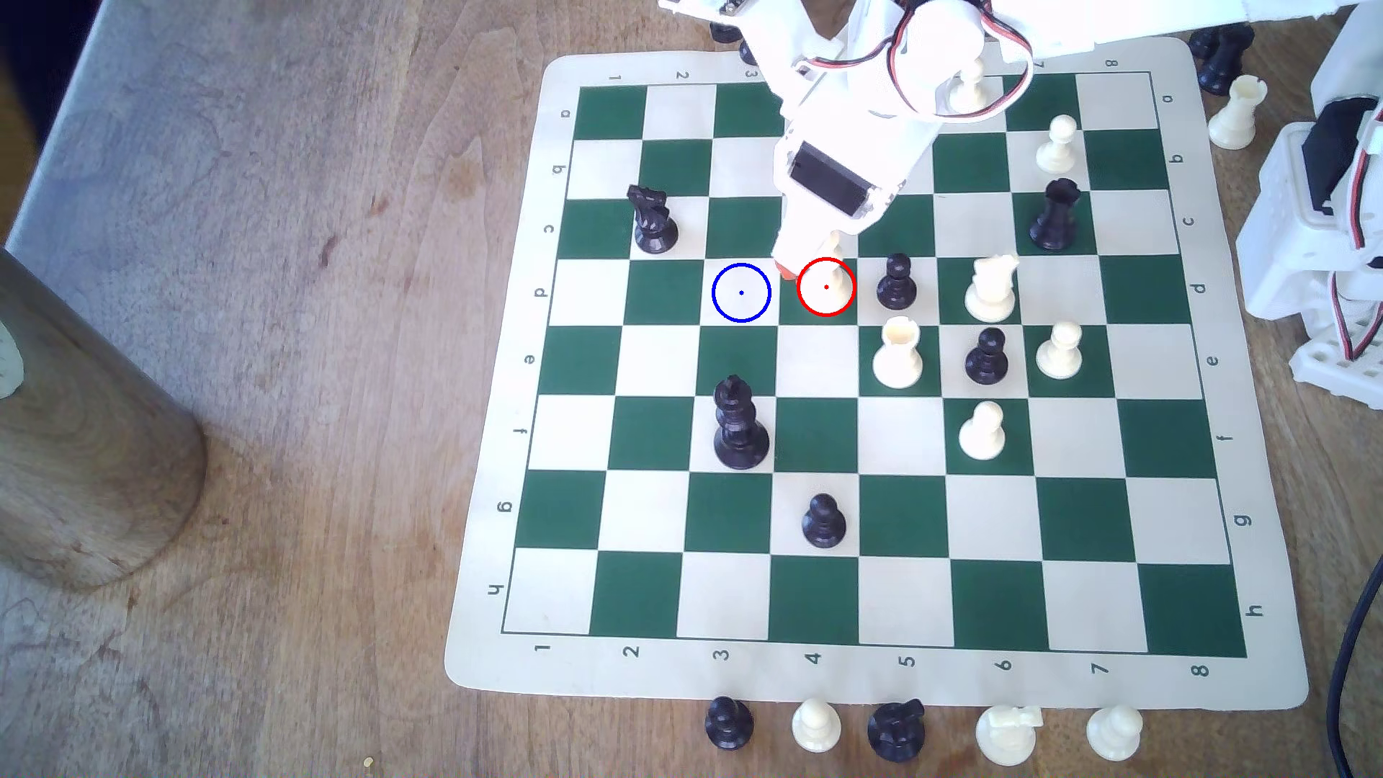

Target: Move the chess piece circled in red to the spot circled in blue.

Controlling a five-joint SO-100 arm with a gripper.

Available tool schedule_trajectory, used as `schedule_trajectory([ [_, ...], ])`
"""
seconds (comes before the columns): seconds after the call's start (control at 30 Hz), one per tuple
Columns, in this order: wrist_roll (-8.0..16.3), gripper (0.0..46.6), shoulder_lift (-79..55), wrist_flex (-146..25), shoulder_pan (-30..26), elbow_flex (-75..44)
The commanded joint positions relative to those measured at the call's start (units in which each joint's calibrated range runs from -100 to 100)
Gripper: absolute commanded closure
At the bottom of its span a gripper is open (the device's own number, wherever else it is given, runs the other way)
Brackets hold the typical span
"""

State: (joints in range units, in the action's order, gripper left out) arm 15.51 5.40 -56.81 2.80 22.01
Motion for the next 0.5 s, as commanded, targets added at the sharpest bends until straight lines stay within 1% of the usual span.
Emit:
schedule_trajectory([
  [0.0, -0.39, 32.4, 0.28, -0.44, 0.52, -4.33],
  [0.33, -1.12, 34.8, -0.23, -1.50, 0.52, -4.15],
  [0.4, -1.32, 35.8, -0.23, -1.83, 0.52, -4.15],
  [0.47, -1.61, 38.8, -0.23, -2.40, 0.44, -4.15],
])
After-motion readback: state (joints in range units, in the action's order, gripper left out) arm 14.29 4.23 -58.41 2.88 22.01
